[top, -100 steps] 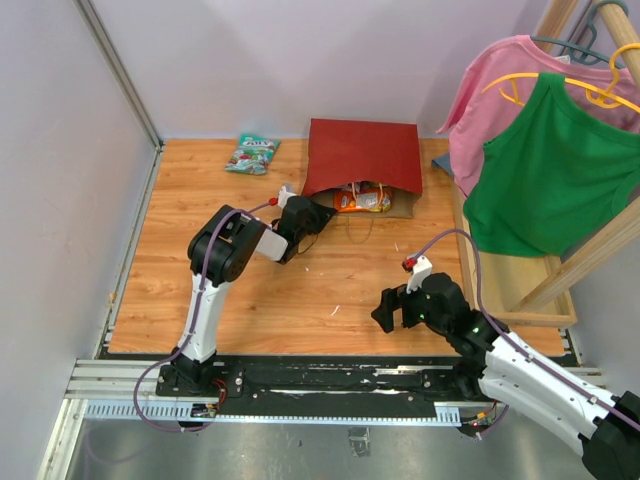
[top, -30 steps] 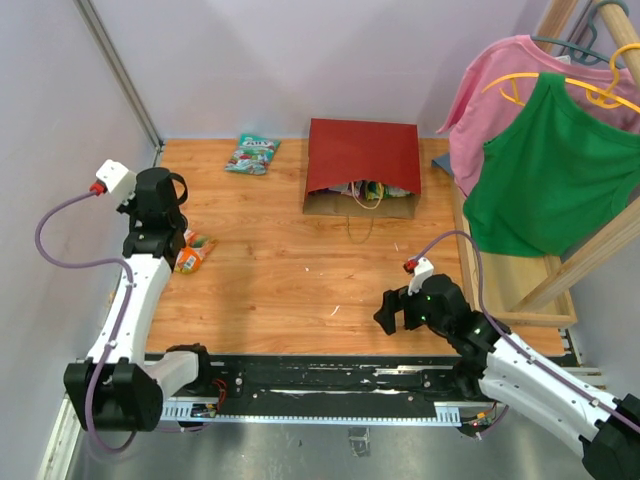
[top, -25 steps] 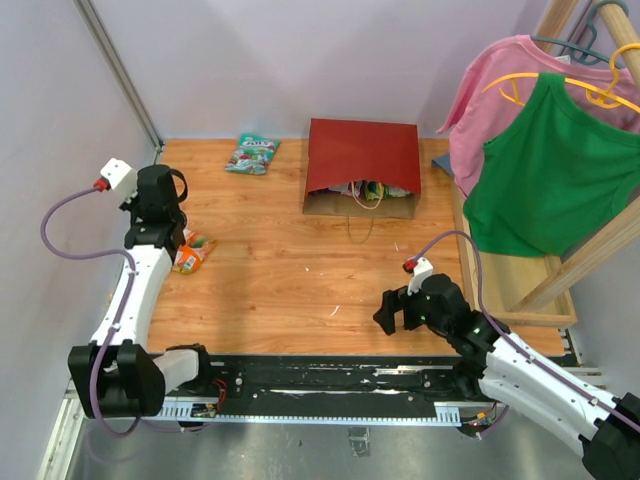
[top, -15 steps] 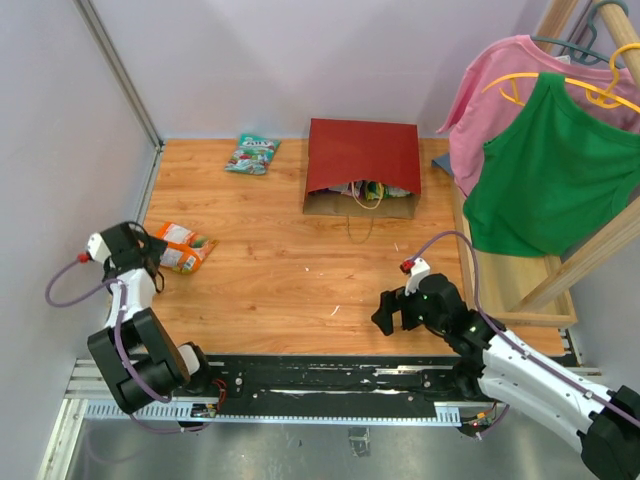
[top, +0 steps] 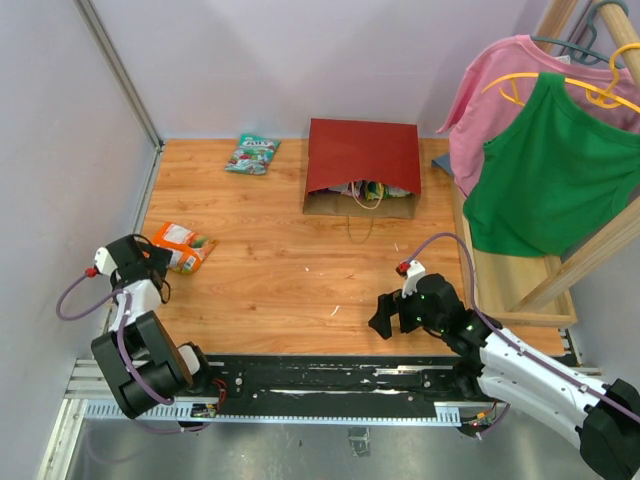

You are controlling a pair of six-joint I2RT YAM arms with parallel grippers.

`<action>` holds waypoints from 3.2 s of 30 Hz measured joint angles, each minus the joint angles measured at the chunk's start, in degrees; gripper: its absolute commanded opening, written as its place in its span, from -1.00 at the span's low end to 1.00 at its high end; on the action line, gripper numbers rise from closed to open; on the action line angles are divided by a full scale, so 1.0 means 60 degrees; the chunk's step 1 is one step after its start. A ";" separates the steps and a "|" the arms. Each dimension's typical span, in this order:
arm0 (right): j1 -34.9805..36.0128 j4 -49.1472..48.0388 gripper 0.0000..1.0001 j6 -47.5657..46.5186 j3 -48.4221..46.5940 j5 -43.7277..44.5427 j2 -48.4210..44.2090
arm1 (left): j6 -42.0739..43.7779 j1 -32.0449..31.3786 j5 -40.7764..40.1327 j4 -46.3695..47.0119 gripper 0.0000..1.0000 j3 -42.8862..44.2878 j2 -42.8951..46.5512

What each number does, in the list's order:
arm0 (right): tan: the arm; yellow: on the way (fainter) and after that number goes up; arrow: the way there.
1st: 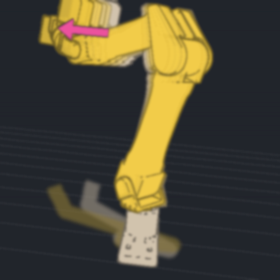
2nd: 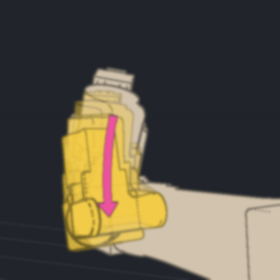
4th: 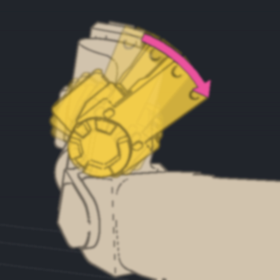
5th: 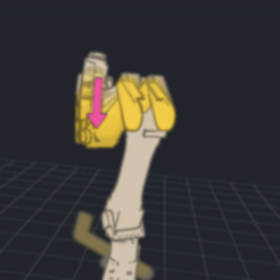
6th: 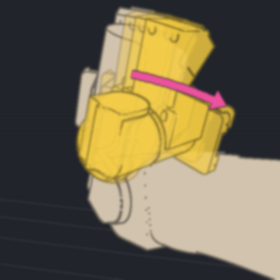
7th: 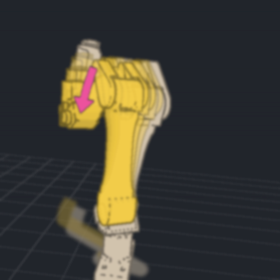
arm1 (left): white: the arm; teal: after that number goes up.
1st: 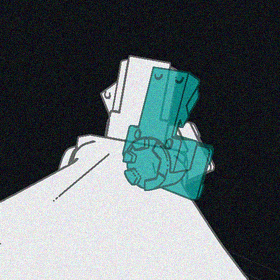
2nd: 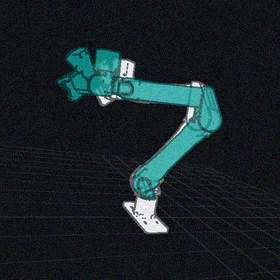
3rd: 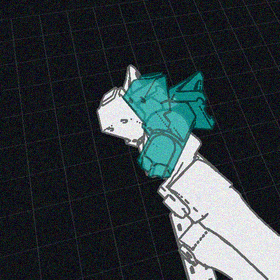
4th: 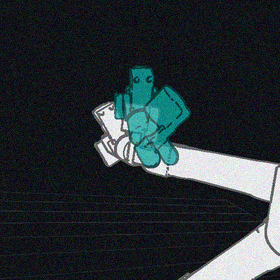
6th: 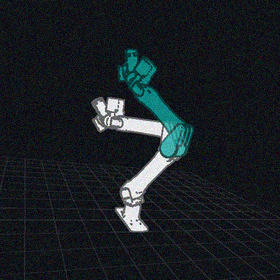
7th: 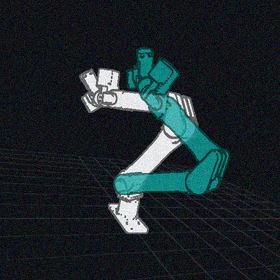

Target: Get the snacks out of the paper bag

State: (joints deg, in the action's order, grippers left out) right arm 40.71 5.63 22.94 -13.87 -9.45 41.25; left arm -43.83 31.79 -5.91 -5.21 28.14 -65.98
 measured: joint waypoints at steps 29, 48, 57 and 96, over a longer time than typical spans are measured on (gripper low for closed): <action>0.0000 -0.0208 0.97 0.0047 0.0000 0.0004 0.0430 | -0.0273 0.0040 0.1457 0.3810 -0.99 0.0783 -0.4011; 0.0000 -0.0350 0.97 0.0047 0.0113 -0.0142 0.0018 | 0.0036 -0.1195 -0.3872 -0.0940 -0.99 0.2769 0.1297; 0.0000 -0.0248 0.97 0.0087 0.0178 -0.0175 -0.0568 | -0.0860 -0.4768 -0.8480 -0.3840 -0.99 0.5366 -0.2186; 0.0000 -0.0007 0.97 0.0233 0.0310 -0.0433 -0.0634 | -0.1654 -0.7705 -1.3358 -1.1941 -0.76 1.4702 -1.3260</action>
State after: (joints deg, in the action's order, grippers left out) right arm 40.71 5.58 24.34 -12.01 -12.05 37.45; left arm -53.76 -14.44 -86.06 -76.86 116.36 -145.53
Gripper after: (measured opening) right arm 0.984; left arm 0.032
